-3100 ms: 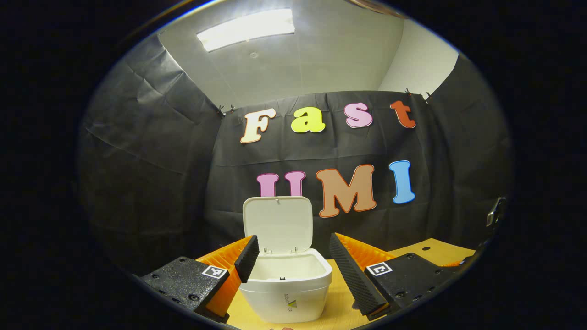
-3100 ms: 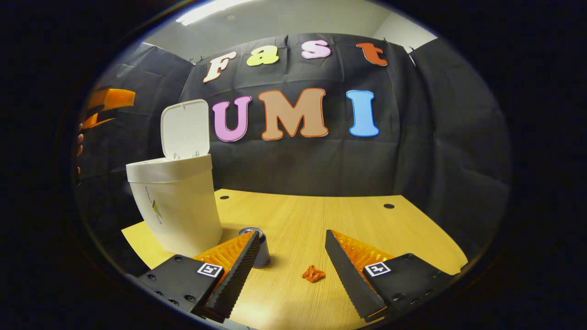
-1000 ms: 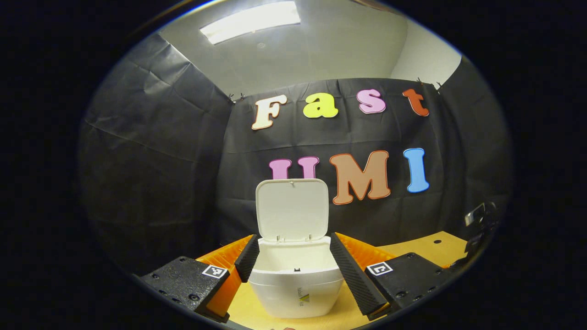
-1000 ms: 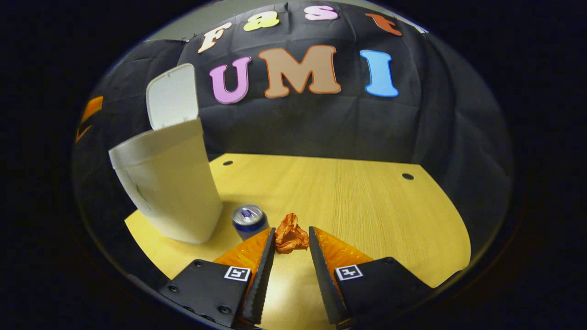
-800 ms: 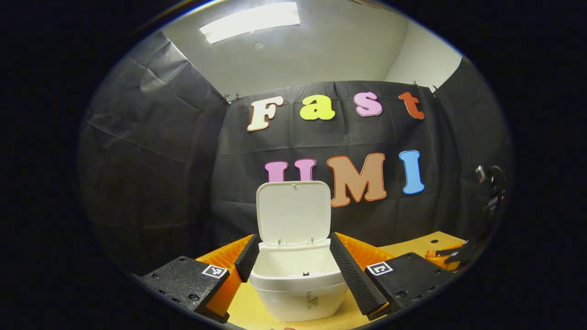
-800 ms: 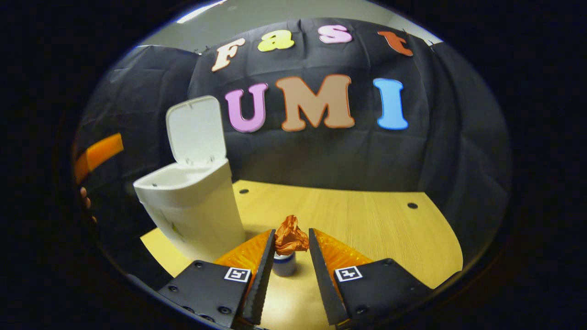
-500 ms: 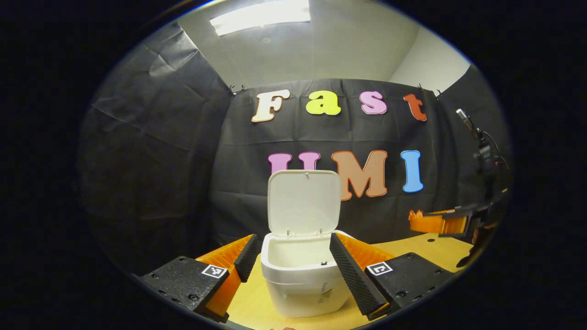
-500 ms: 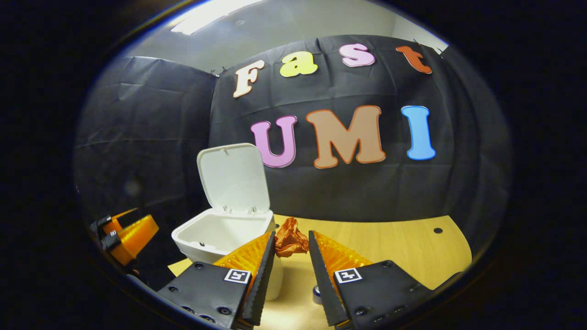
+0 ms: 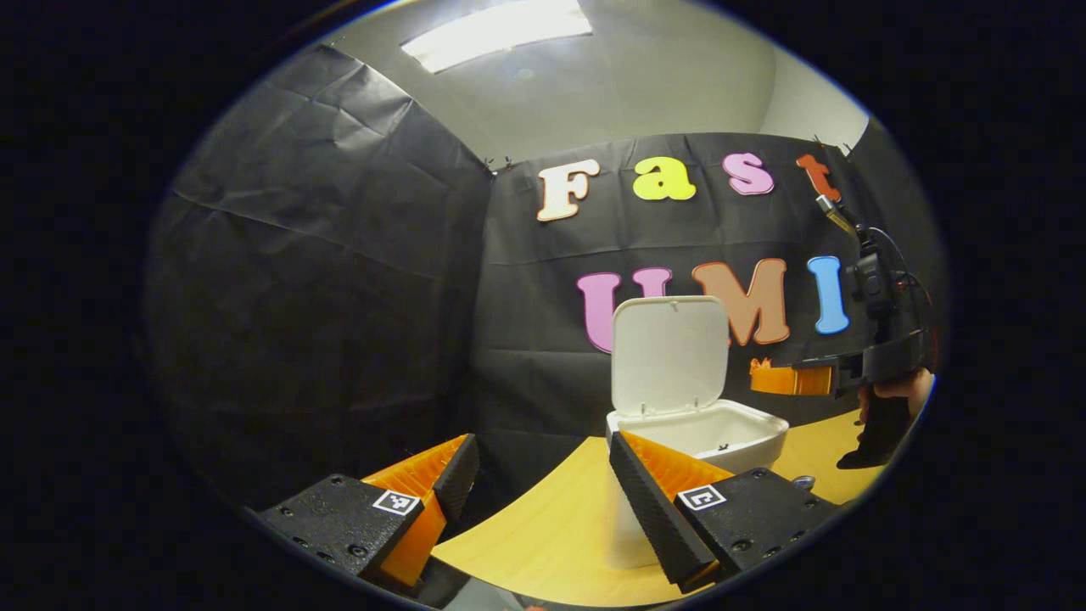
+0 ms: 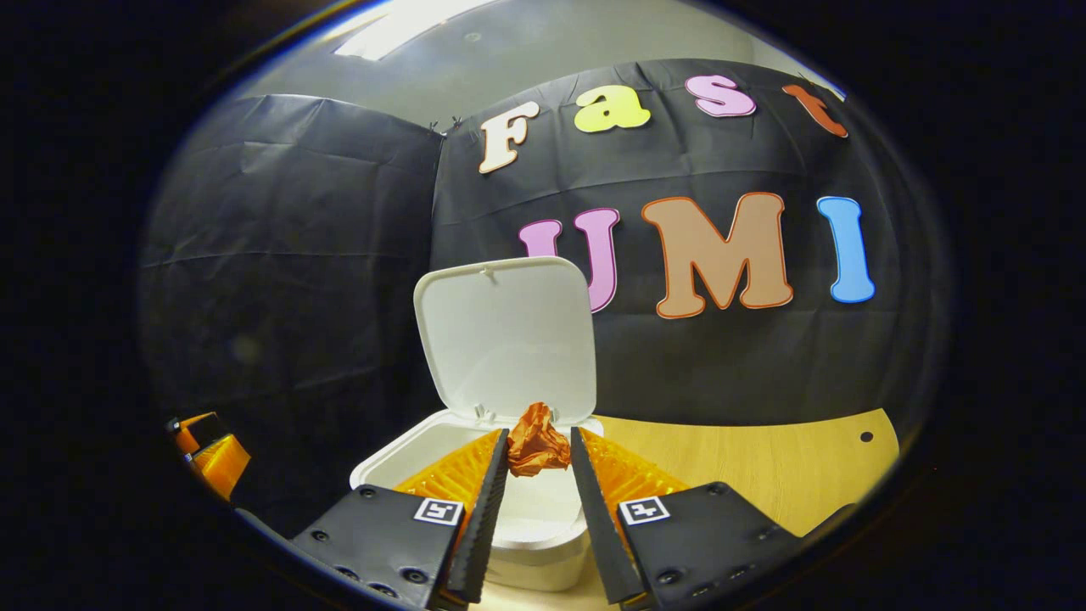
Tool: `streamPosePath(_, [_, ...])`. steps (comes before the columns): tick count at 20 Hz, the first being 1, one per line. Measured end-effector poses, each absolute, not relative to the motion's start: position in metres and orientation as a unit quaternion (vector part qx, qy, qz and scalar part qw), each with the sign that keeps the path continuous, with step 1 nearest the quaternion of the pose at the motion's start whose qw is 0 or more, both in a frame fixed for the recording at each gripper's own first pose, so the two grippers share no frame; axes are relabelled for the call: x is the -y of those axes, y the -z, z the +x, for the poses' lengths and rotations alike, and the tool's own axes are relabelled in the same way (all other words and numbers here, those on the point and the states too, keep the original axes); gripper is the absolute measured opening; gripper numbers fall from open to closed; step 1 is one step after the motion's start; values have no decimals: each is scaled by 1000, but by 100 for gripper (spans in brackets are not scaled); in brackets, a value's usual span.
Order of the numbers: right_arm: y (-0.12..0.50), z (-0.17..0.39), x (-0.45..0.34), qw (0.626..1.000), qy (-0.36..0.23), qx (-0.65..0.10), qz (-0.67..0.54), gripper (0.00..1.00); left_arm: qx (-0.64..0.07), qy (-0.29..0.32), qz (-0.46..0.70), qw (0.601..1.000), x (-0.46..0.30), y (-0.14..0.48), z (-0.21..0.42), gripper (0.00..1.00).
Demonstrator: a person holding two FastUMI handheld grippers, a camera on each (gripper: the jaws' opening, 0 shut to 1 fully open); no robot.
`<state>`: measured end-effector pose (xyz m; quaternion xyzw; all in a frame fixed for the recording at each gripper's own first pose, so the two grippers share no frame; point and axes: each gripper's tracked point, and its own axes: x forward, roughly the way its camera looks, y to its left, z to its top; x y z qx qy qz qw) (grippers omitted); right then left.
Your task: Press the lid of the desktop garbage bin to open it, pick up the crumpled paper on the desktop and throw it into the bin, then pick up the pop can on the desktop and drop it into the bin, and finally close the garbage bin lid.
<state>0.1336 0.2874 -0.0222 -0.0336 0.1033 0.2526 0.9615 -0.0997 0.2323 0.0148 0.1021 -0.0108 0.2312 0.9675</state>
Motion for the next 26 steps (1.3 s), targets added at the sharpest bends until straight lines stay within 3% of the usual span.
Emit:
streamPosePath(3, [30, 137, -293, 961, -252, -111, -31, 72, 7, -245, 99, 964, -241, -13, -109, 94])
streamPosePath(4, [29, 138, -295, 961, -253, -110, -28, 89, 6, -245, 99, 964, -241, -14, -110, 94])
streamPosePath(6, [26, 135, -296, 960, -257, -104, -23, 96, 8, -238, 104, 966, -234, -14, -109, 94])
streamPosePath(11, [2, 128, -254, 970, -229, -75, -16, 96, 15, -170, 96, 981, -182, -15, -80, 94])
streamPosePath(20, [-18, 92, -58, 994, -64, -60, -63, 96, 9, 34, 33, 999, -7, 24, -6, 94])
streamPosePath(26, [-10, 66, 48, 995, 17, -75, -57, 96, -23, 85, 12, 996, 75, 86, 38, 94])
